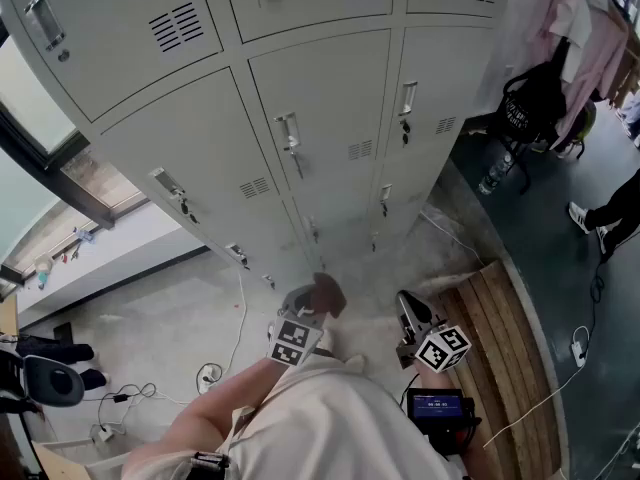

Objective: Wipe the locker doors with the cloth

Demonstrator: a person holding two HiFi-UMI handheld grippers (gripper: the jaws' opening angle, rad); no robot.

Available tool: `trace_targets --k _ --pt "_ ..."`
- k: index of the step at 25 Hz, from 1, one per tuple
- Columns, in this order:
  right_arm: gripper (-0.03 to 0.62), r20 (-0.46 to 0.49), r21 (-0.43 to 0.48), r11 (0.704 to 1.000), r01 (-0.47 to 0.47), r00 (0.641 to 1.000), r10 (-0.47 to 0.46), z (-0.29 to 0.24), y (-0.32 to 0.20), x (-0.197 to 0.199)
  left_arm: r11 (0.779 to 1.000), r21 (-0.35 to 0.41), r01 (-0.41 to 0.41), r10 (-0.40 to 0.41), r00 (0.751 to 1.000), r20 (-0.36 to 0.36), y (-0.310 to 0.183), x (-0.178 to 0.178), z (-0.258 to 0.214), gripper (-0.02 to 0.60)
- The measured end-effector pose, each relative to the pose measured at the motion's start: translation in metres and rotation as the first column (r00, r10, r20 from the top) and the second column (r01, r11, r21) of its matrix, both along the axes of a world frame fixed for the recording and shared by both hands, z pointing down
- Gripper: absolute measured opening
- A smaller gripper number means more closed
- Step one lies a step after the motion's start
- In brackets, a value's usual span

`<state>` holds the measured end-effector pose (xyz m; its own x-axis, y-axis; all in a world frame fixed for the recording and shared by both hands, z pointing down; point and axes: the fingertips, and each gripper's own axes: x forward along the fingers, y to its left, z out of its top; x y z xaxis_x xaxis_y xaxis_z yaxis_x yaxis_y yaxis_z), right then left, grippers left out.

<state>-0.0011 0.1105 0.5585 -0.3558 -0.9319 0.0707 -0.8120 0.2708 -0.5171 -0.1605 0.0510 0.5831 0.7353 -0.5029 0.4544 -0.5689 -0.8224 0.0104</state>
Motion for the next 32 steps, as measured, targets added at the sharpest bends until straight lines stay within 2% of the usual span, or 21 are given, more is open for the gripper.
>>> trace_targets --k 8,15,18,26,29,32 --pt "0.018 -0.05 0.021 0.999 0.037 0.998 -0.036 -0.004 -0.06 0.026 0.987 0.084 0.135 -0.136 0.991 0.004 -0.115 0.011 -0.003 0.072" --pt "0.018 -0.11 0.021 1.0 0.012 0.994 -0.01 -0.02 -0.107 0.068 0.952 0.154 0.264 -0.267 0.964 -0.005 -0.2 0.015 -0.011 0.072" --pt "0.018 -0.126 0.017 1.0 0.012 0.992 -0.01 -0.024 -0.129 0.077 0.935 0.172 0.31 -0.311 0.95 -0.022 -0.221 0.01 -0.018 0.072" --pt "0.018 -0.143 0.029 0.997 0.068 0.988 -0.063 -0.031 -0.19 0.077 0.913 0.17 0.372 -0.374 0.927 -0.022 -0.248 0.002 -0.019 0.072" --pt "0.018 -0.132 0.031 0.993 0.113 0.985 -0.108 -0.029 -0.21 0.073 0.891 0.18 0.417 -0.42 0.907 -0.018 -0.258 -0.002 -0.023 0.072" --pt "0.018 -0.12 0.032 0.985 0.17 0.979 -0.165 -0.027 -0.229 0.067 0.848 0.188 0.496 -0.502 0.865 -0.017 -0.269 -0.011 -0.026 0.072"
